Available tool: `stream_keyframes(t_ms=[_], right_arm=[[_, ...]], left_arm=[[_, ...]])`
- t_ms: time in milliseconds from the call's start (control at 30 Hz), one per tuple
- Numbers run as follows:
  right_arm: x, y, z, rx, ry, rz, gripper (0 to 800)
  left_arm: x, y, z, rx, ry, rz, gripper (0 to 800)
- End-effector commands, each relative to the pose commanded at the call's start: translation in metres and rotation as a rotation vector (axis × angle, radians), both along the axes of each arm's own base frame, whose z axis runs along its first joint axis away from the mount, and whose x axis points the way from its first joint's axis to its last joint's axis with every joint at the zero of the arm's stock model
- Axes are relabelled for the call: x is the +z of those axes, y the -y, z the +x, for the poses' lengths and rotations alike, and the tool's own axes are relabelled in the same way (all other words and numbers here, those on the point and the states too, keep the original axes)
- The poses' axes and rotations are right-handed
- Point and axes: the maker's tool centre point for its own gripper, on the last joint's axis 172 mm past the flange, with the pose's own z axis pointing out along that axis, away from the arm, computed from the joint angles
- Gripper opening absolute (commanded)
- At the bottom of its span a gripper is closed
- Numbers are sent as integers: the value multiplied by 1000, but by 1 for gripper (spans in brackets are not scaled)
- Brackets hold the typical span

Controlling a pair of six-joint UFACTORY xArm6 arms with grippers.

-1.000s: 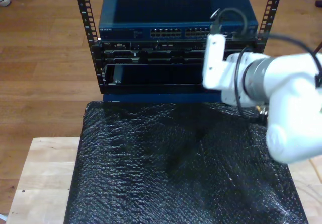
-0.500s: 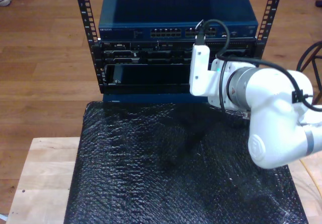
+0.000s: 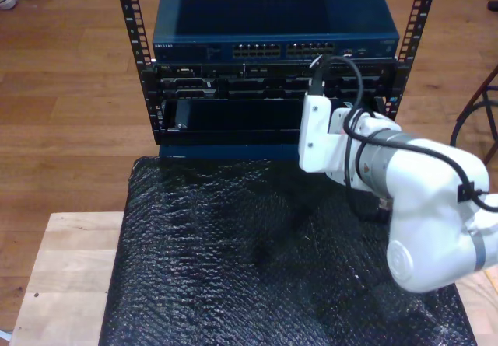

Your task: Grab the cable and plug it in

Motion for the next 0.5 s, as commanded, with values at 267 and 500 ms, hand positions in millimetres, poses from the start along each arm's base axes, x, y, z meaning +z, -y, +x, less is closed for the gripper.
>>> stream_keyframes(t_ms=[267,500], right_arm=[[31,-12,-4,83,99,-77,0],[38,-13,-3,97,137,-93,0]], left_arm=[[0,0,0,0,0,0,800],[0,0,0,0,0,0,800]])
